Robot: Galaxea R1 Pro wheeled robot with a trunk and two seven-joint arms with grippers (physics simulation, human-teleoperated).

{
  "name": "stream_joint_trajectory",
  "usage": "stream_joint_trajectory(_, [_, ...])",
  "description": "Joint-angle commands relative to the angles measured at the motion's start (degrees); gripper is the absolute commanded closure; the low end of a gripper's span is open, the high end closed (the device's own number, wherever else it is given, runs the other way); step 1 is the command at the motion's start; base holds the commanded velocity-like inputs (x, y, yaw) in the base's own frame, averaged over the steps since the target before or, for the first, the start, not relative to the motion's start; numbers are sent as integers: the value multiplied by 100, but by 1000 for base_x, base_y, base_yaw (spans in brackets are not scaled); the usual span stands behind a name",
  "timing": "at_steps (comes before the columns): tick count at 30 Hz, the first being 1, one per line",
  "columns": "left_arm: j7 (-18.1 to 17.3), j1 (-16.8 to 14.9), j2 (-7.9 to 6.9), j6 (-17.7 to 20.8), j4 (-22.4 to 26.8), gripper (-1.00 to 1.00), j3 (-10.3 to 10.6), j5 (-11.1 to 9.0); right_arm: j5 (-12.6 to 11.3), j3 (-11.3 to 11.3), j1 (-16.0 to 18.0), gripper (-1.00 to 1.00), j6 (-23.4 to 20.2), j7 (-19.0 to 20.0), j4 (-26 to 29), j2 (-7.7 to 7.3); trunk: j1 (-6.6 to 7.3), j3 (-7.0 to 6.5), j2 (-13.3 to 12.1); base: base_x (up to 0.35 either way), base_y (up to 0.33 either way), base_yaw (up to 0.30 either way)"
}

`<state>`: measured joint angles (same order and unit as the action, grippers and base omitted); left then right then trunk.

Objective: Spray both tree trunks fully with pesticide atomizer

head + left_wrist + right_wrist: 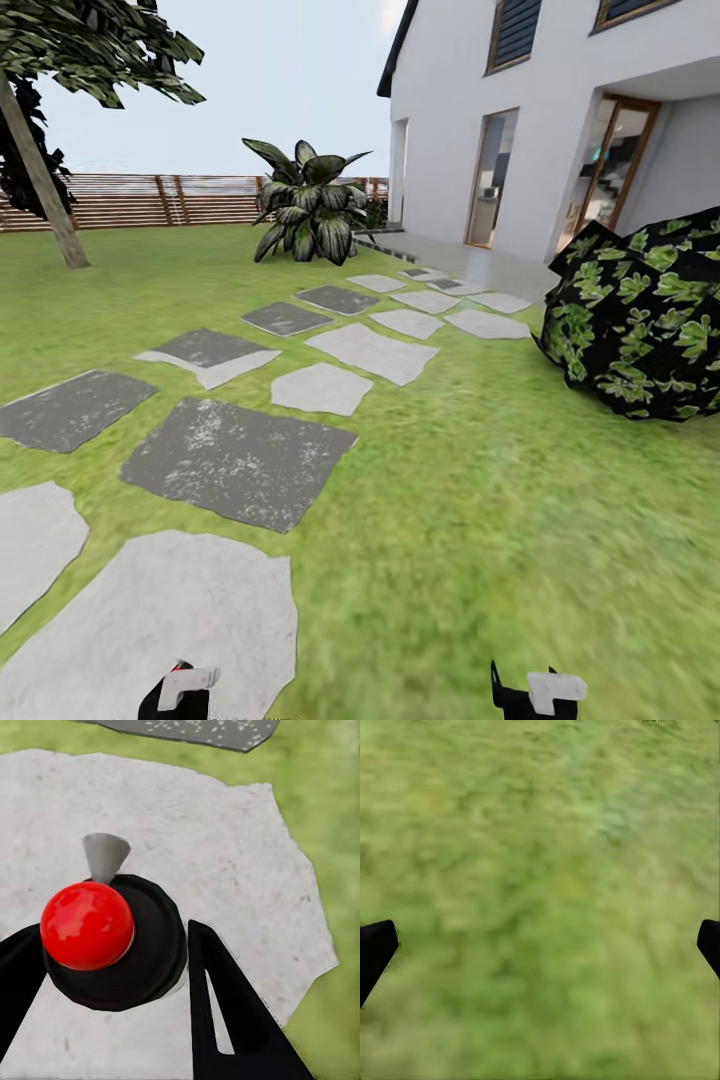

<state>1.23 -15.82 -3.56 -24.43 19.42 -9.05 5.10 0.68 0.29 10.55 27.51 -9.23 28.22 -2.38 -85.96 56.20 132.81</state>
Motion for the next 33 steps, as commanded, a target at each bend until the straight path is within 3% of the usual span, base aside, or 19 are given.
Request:
stream_joint_trajectory(1, [1, 0, 3, 2, 0, 100, 0, 0, 1, 2, 0, -100, 0, -5, -1, 0, 0, 0, 0, 0, 0, 235])
stream_joint_trajectory(14, [0, 0, 22, 9, -3, 100, 18, 2, 2, -3, 0, -100, 0, -9, -5, -8, 0, 0, 0, 35, 0, 276])
stream_joint_trajectory(33, [0, 4, 22, 9, -14, 100, 17, -9, 11, -2, 0, -100, 0, -9, -10, -8, 0, 0, 0, 313, 51, 279])
